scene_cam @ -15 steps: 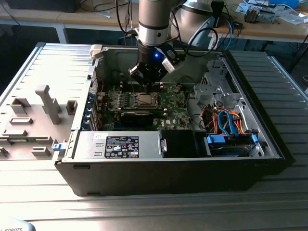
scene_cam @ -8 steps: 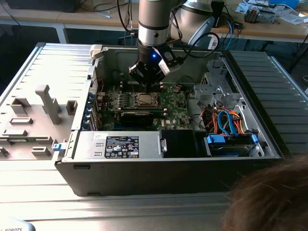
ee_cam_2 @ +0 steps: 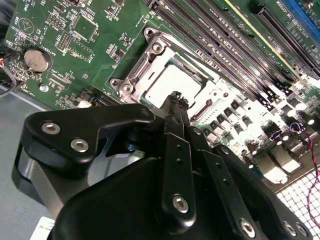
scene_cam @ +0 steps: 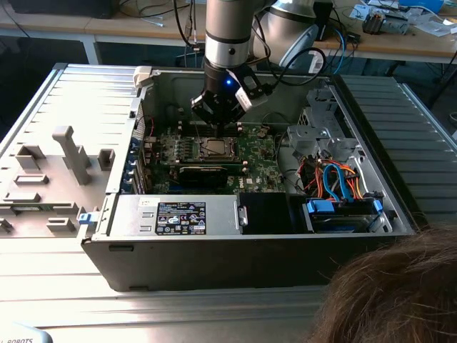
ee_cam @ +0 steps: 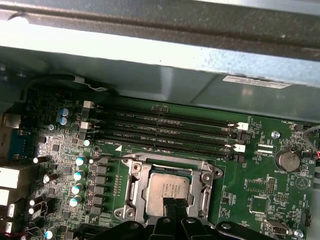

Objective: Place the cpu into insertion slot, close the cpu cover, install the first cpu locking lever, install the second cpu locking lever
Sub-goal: 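Install the first cpu locking lever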

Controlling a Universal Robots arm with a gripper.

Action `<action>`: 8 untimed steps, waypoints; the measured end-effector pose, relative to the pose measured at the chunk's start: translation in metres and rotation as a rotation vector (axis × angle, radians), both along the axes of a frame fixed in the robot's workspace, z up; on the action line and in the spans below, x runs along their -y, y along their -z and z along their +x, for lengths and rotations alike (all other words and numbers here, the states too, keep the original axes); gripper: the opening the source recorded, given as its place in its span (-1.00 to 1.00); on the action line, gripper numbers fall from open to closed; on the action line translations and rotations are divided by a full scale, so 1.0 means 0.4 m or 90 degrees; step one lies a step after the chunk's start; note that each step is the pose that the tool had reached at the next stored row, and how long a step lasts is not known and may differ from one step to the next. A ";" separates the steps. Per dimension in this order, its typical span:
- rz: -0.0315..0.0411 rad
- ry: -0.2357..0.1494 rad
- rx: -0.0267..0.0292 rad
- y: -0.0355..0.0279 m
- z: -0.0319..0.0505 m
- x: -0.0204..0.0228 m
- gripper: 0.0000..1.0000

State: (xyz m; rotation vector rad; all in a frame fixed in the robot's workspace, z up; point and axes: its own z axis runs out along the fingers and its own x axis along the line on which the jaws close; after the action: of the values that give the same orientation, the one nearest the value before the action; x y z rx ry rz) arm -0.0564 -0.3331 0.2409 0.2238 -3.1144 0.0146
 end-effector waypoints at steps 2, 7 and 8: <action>0.0000 0.000 0.0000 0.000 0.000 0.000 -0.79; -0.0001 0.000 0.0000 -0.002 0.000 0.000 -0.79; 0.0000 0.000 0.0000 -0.002 -0.001 0.000 -0.79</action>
State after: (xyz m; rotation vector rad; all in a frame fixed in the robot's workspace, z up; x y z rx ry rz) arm -0.0568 -0.3331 0.2419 0.2237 -3.1144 0.0146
